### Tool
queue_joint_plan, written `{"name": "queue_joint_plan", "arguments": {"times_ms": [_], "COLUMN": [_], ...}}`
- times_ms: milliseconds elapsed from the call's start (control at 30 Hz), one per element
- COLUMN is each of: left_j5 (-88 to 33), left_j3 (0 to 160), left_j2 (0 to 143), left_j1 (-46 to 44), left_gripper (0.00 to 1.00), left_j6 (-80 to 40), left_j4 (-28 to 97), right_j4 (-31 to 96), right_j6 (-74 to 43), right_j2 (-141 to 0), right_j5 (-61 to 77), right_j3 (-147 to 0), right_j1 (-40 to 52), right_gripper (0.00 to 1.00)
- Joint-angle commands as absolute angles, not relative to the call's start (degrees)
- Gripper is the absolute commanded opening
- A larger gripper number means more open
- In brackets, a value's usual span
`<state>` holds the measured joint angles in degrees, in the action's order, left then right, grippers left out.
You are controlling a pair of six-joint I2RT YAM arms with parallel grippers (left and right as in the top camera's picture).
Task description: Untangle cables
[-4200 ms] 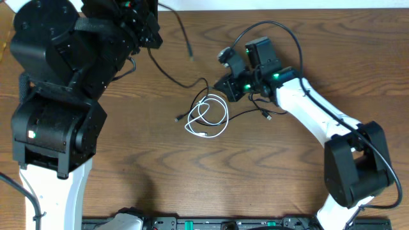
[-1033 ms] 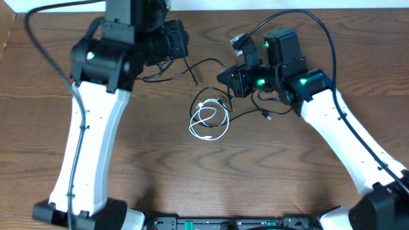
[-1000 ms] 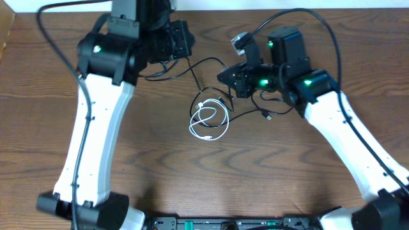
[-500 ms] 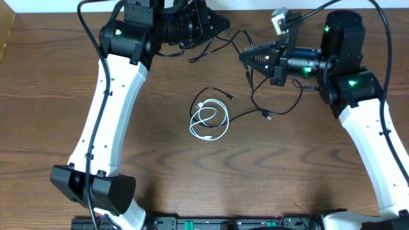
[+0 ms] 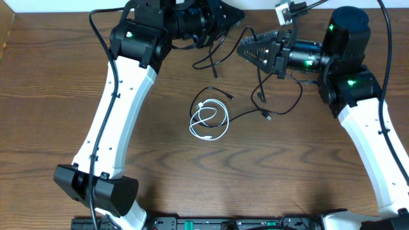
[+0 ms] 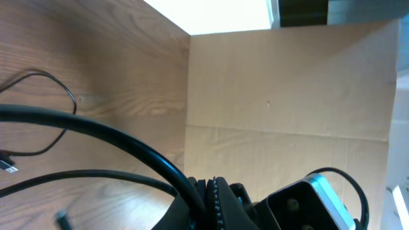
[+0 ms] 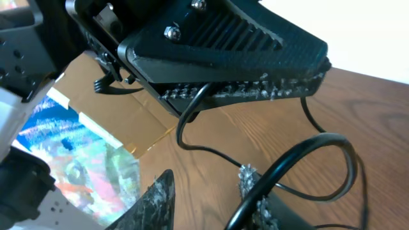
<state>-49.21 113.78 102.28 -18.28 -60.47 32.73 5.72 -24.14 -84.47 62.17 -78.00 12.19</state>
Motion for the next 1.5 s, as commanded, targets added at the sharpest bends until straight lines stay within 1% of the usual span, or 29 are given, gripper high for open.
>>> {"name": "queue_joint_plan", "arguments": {"times_ms": [0,67,233,433,700,1067,1200,1433,1467], "left_j5": [-46.9,-46.8,-45.9,-45.5,-41.6,-39.6,-39.6,-39.6,-39.6], "left_j3": [114.6,114.6,114.6,114.6,114.6,114.6,114.6,114.6,114.6], "left_j2": [102.3,102.3,102.3,102.3,102.3,102.3,102.3,102.3,102.3], "left_j1": [-18.3,-18.3,-18.3,-18.3,-18.3,-18.4,-18.5,-18.5,-18.5], "left_gripper": [0.08,0.08,0.08,0.08,0.08,0.08,0.08,0.08,0.08], "left_j6": [-61.6,-61.6,-61.6,-61.6,-61.6,-61.6,-61.6,-61.6,-61.6], "left_j4": [32.2,32.2,32.2,32.2,32.9,32.9,32.9,32.9,32.9], "right_j4": [4.3,2.9,-0.8,-1.7,-6.9,-6.7,-6.7,-6.0,-5.0], "right_j6": [-27.3,-28.3,-32.2,-36.5,-37.7,-39.0,-40.4,-40.9,-40.9], "right_j2": [-85.4,-85.5,-86.1,-88.4,-89.6,-89.9,-90.7,-92.0,-92.1], "right_j5": [61.9,61.6,59.6,54.7,54.7,52.2,47.9,44.6,43.1], "right_j3": [-78.6,-78.7,-78.7,-78.7,-78.7,-78.6,-78.6,-78.6,-78.6], "right_j1": [12.6,13.1,14.3,17.0,19.5,20.7,21.7,22.2,22.2], "right_gripper": [0.38,0.42,0.43,0.44,0.48,0.49,0.46,0.38,0.35]}}
